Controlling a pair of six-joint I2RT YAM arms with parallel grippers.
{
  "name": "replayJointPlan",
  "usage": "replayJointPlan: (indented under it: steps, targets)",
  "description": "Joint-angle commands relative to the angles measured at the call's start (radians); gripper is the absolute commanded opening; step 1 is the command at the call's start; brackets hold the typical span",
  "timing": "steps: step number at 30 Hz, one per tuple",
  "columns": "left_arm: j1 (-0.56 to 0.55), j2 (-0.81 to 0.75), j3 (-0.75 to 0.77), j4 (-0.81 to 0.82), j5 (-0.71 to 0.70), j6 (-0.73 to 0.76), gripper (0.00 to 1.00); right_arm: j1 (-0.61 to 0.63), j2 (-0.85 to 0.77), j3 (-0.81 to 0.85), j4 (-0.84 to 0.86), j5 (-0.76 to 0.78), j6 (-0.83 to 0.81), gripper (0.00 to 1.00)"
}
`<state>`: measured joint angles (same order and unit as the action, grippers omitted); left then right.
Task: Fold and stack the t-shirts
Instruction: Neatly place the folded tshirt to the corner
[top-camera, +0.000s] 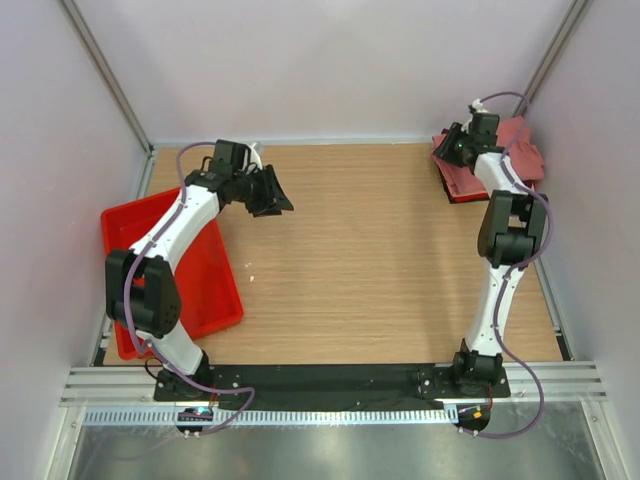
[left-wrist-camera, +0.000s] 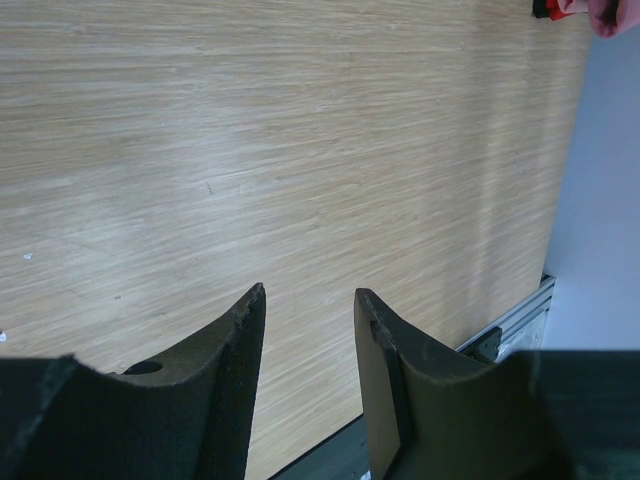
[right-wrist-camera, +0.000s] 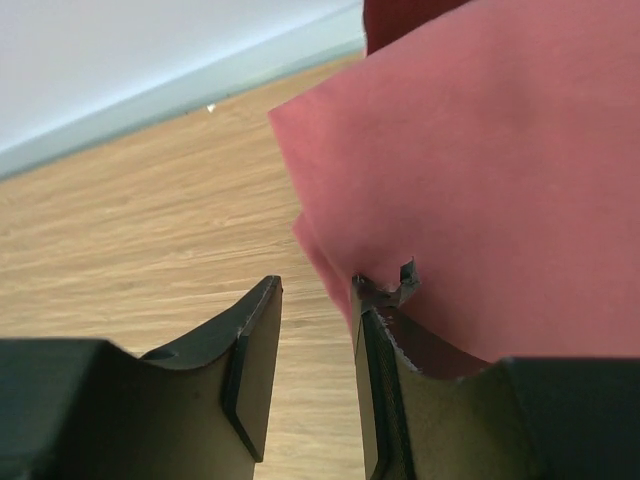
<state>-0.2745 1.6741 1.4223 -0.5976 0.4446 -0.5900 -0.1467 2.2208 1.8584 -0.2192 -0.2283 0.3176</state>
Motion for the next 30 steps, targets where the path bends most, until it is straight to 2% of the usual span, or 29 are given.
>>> replayJointPlan:
  steps: [1, 12, 14, 15, 19, 21, 30]
  targets:
    - [-0.003, -0.048, 0.001, 0.027, -0.001, 0.024, 0.42, 0.019, 0.037, 0.082, -0.006, -0.009, -0.080, 0.40]
    - [-0.002, -0.050, 0.006, 0.028, 0.017, 0.018, 0.42, 0.193, 0.042, 0.016, 0.041, 0.242, -0.297, 0.38]
    - [-0.002, -0.048, 0.006, 0.028, 0.023, 0.018, 0.42, 0.211, 0.057, 0.021, 0.046, 0.303, -0.348, 0.33]
    - [-0.002, -0.047, 0.006, 0.028, 0.023, 0.016, 0.42, 0.229, 0.074, 0.024, 0.047, 0.326, -0.368, 0.26]
    - [0.000, -0.045, 0.007, 0.028, 0.031, 0.016, 0.42, 0.262, 0.114, 0.053, 0.061, 0.458, -0.474, 0.08]
    - [-0.002, -0.042, 0.009, 0.028, 0.034, 0.016, 0.42, 0.271, 0.138, 0.080, 0.043, 0.494, -0.521, 0.03]
    - [0.003, -0.036, 0.009, 0.028, 0.032, 0.015, 0.42, 0.272, 0.281, 0.243, 0.064, 0.679, -0.647, 0.01]
